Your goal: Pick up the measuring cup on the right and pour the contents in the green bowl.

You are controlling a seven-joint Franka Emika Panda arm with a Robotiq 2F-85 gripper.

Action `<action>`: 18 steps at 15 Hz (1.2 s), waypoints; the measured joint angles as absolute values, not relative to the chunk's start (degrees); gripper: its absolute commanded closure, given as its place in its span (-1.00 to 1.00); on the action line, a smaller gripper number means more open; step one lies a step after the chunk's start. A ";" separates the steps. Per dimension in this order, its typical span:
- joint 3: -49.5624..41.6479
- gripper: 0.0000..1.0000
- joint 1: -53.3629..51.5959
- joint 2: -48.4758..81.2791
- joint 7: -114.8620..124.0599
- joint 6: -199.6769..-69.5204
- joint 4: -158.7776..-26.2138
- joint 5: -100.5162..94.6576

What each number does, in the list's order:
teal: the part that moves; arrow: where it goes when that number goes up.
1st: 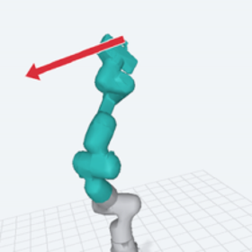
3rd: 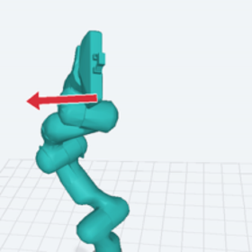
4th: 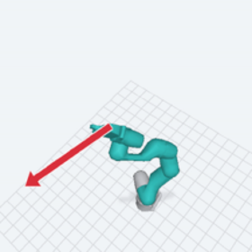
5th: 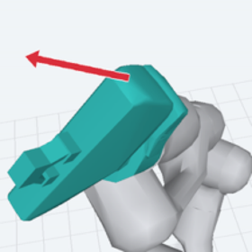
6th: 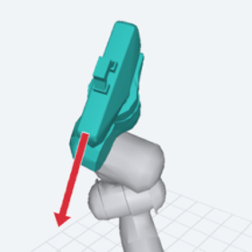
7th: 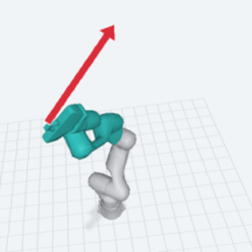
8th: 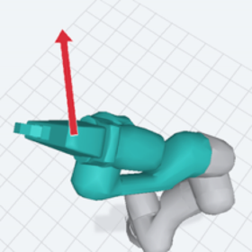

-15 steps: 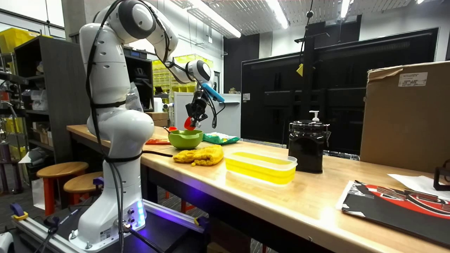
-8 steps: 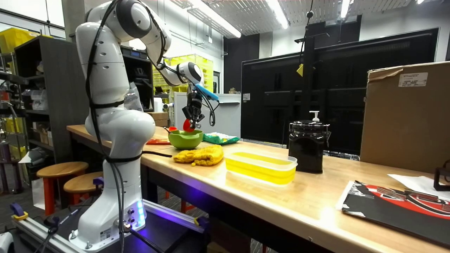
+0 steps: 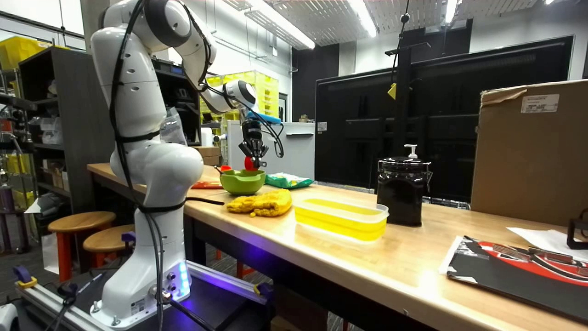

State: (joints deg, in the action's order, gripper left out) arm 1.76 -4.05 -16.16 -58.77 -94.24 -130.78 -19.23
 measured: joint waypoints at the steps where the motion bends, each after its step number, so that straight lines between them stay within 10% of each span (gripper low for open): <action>1: 1.86 0.99 -4.21 -16.66 -57.67 -95.08 -131.15 -19.24; 18: 4.29 0.99 -5.95 -31.59 -31.21 -99.84 -143.66 -30.36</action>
State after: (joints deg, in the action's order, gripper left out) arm 4.29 -5.95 -31.59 -31.21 -99.84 -143.66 -30.36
